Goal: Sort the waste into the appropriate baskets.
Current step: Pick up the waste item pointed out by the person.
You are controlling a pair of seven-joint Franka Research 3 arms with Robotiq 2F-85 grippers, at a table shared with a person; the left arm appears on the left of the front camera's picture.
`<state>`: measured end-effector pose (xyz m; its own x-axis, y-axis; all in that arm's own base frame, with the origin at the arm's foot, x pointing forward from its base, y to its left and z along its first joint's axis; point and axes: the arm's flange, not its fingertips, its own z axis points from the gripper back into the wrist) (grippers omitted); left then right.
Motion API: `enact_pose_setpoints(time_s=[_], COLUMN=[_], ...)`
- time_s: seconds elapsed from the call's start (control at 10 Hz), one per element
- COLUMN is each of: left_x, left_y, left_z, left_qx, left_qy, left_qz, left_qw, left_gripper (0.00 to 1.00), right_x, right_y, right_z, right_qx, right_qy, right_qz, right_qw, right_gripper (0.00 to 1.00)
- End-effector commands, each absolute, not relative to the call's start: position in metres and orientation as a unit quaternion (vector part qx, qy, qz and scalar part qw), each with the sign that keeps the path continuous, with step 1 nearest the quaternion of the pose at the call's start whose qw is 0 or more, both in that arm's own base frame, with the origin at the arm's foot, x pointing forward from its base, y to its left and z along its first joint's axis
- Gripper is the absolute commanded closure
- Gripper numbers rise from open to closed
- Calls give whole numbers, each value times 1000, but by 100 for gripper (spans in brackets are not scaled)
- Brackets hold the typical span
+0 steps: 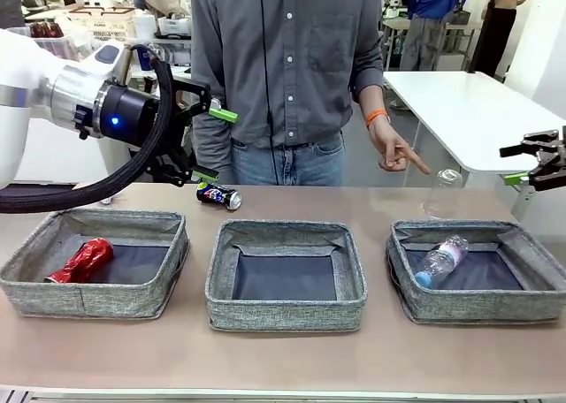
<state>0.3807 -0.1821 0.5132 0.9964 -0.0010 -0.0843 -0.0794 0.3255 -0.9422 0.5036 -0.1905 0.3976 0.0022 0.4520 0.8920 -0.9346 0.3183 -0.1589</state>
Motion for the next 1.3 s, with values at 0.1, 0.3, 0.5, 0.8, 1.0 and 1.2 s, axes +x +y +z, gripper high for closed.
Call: enact_pose_setpoints(time_s=[0.1,0.3,0.5,0.8,1.0,1.2], left_x=[380,380,380,380,380,380], left_y=[-183,-183,-183,-183,-183,-183], left_z=[514,514,514,514,514,514], left_qx=[-577,-577,-577,-577,-577,-577], left_qy=[34,34,34,34,34,34], left_qz=[22,22,22,22,22,22], left_qw=[816,816,816,816,816,816], left_gripper=[0,0,0,0,0,0], right_x=[547,566,584,604,622,635], right_y=[-217,-224,-225,-213,-197,-185], right_z=[380,362,343,316,302,293], right_qx=[253,263,274,292,297,296], right_qy=[-483,-471,-469,-453,-446,-445], right_qz=[492,494,485,479,469,459], right_qw=[679,682,686,692,702,709], right_gripper=[0,0,0,0,0,0])
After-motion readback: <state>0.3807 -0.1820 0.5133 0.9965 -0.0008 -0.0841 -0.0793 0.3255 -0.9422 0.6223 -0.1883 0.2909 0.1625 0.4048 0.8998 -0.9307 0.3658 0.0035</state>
